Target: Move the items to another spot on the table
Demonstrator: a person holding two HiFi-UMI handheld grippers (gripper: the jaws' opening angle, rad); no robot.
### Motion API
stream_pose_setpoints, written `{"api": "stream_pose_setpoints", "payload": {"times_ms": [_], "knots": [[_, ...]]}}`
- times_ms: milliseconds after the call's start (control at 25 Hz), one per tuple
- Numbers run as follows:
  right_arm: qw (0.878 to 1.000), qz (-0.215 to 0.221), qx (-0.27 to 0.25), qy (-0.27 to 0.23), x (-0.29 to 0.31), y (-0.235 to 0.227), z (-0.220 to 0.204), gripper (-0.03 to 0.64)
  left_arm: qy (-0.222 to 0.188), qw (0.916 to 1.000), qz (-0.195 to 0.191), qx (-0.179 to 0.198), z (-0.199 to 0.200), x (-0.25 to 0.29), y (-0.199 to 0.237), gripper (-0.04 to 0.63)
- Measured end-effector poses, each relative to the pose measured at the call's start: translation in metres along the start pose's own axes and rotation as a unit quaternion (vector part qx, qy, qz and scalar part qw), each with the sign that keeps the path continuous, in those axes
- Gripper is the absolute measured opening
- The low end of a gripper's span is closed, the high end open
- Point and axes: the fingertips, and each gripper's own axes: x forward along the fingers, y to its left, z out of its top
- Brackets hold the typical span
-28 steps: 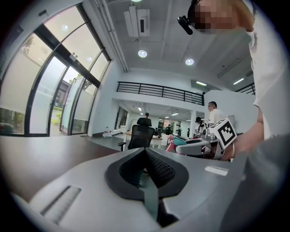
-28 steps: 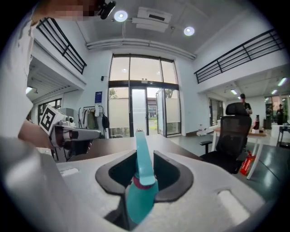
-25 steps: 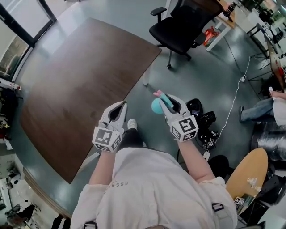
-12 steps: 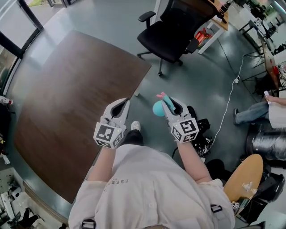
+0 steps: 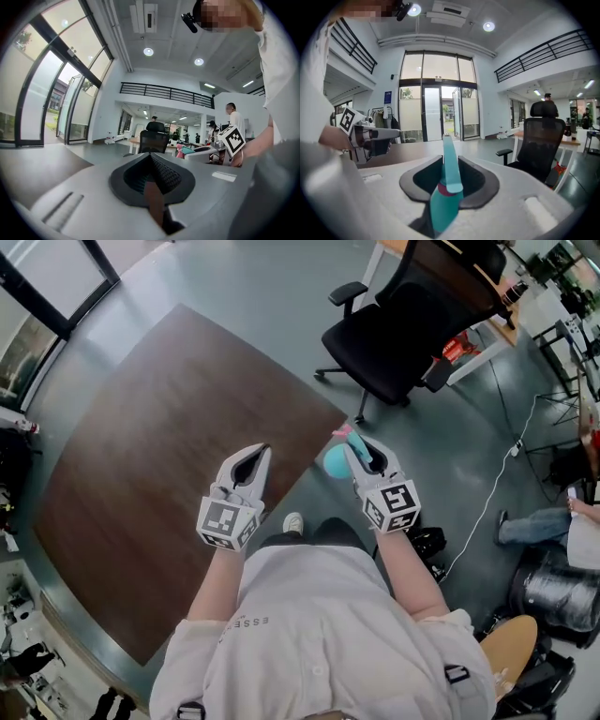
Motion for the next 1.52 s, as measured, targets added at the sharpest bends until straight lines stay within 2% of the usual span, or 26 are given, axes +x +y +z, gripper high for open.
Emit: {"api": "stream_pose_setpoints", "payload": {"times_ms": [200,360,520,800,1160,1360,1520], "knots": [[0.998,0.065,-0.021,0.005,0.051,0.008,0.011,0.089,-0.007,0.9977,0.067,-0.013,-0.001,-0.006,0.035,0.017],[0.992,0.122,-0.035,0.01,0.093,0.008,0.024,0.089,-0.011,0.9916,0.127,-0.023,0.001,-0.003,0.063,0.017],[0.977,0.204,-0.056,0.014,0.144,0.005,0.034,0.089,-0.028,0.976,0.214,-0.03,0.004,0.002,0.087,0.017],[0.952,0.295,-0.083,0.022,0.208,0.014,0.049,0.089,-0.039,0.947,0.316,-0.044,0.004,0.0,0.115,0.017],[0.929,0.351,-0.118,0.014,0.257,0.034,0.042,0.089,-0.033,0.9199,0.386,-0.06,-0.013,-0.009,0.126,0.017],[0.918,0.372,-0.135,-0.003,0.264,0.043,0.04,0.089,-0.034,0.9126,0.403,-0.06,-0.018,-0.013,0.132,0.017],[0.917,0.377,-0.133,-0.004,0.266,0.052,0.029,0.091,-0.037,0.9102,0.409,-0.056,-0.025,-0.018,0.136,0.017]]}}
